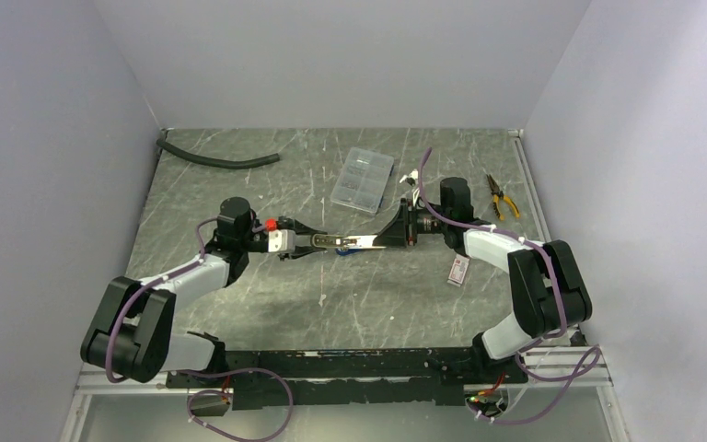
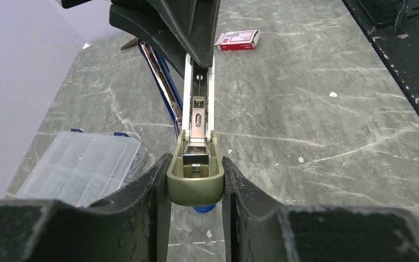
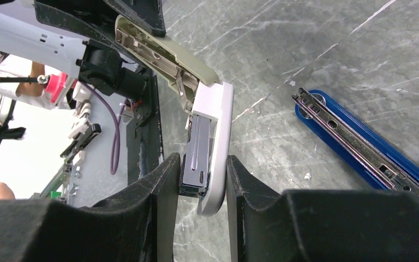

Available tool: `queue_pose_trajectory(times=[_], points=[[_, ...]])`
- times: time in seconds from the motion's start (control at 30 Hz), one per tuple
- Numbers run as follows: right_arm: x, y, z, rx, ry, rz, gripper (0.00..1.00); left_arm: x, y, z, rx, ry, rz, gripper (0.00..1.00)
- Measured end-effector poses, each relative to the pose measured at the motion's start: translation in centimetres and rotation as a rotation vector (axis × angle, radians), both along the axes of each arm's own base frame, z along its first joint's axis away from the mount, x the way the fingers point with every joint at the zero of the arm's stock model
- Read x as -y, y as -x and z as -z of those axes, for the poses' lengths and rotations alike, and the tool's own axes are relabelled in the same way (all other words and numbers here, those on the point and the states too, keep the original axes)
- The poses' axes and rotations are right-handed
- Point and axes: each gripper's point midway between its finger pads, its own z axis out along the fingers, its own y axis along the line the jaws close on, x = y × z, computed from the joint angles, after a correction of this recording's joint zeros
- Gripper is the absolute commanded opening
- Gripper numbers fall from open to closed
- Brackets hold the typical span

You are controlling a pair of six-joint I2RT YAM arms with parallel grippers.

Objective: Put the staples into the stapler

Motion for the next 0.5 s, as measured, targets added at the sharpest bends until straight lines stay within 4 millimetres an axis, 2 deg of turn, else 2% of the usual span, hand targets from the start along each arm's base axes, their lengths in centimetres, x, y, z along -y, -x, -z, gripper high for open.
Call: queue_pose_trajectory(times=[0.2,0.33,0.5], points=[[-0.1,0.0,0.0,0.01,0.006,0.004,0.0,-0.1,-0.1,0.1,0.009,0.006,0.003,0.3],[-0.3,-0.1,0.3,0.019,0.034,0.019,0.0,-0.1,-0.3,0.1,-0.004,0.003,0.004,0.4],[-0.4,-1.2,0.2,0.051,0.068,0.053,0.0,-0.1,-1.3,-0.7,-0.013,-0.003,-0.019,0.53]])
